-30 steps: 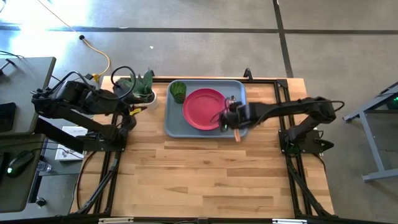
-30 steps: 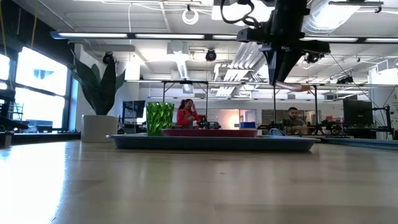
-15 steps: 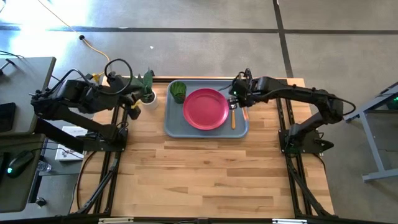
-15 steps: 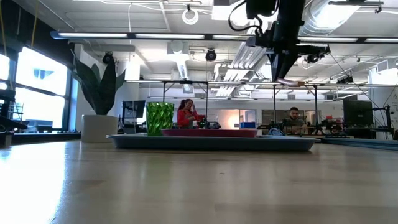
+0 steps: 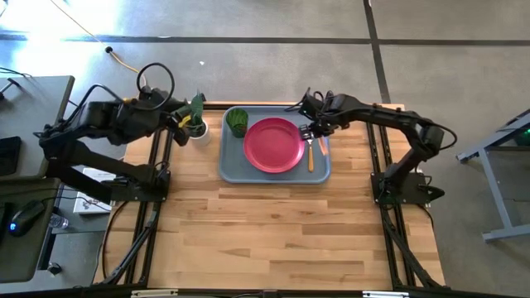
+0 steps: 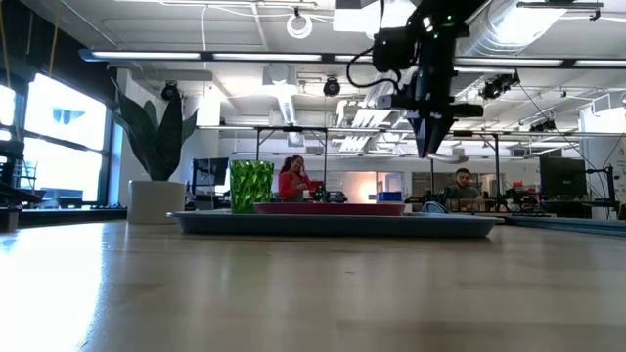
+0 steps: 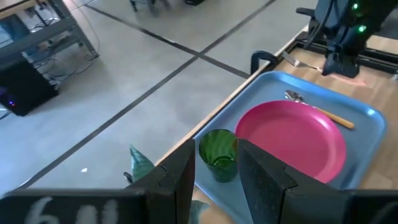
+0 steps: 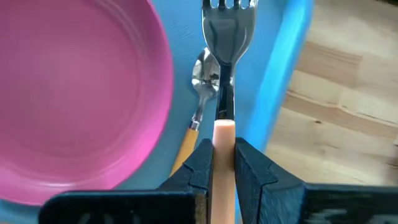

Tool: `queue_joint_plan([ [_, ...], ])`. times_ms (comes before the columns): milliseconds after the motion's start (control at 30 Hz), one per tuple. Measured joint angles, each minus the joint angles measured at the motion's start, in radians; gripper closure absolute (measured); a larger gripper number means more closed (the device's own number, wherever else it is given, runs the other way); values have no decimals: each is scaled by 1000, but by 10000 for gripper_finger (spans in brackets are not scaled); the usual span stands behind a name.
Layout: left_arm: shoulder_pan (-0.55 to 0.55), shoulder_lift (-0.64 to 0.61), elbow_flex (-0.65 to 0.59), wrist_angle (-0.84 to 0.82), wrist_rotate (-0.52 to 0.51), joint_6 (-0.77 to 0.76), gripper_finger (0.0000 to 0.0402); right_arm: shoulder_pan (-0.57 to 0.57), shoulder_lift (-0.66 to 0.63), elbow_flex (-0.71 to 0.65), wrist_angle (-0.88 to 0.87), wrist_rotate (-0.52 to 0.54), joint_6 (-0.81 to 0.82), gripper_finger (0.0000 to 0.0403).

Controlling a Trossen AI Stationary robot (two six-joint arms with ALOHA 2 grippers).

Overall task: Pick and place plate/cup/fork/spoon on tray
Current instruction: Put the orange fork on the gray tray

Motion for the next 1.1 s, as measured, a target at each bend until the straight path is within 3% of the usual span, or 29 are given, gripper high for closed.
queue_joint_plan([
  [200, 40, 0, 0, 0, 1, 1, 291, -31, 64, -1, 24, -42, -48, 379],
  [433, 78, 0, 0, -1, 24, 2, 291, -31, 72, -6, -56, -14, -69, 379],
  [533, 93, 0, 0, -1, 24, 3, 291, -31, 50, -97, 17, -47, -74, 379],
  [733, 124, 0, 0, 10, 25, 28, 291, -29, -33, -286, 155, -99, 36, 379],
  [1100, 180, 0, 0, 30, 24, 37, 291, -31, -78, -368, 331, -109, 220, 379],
])
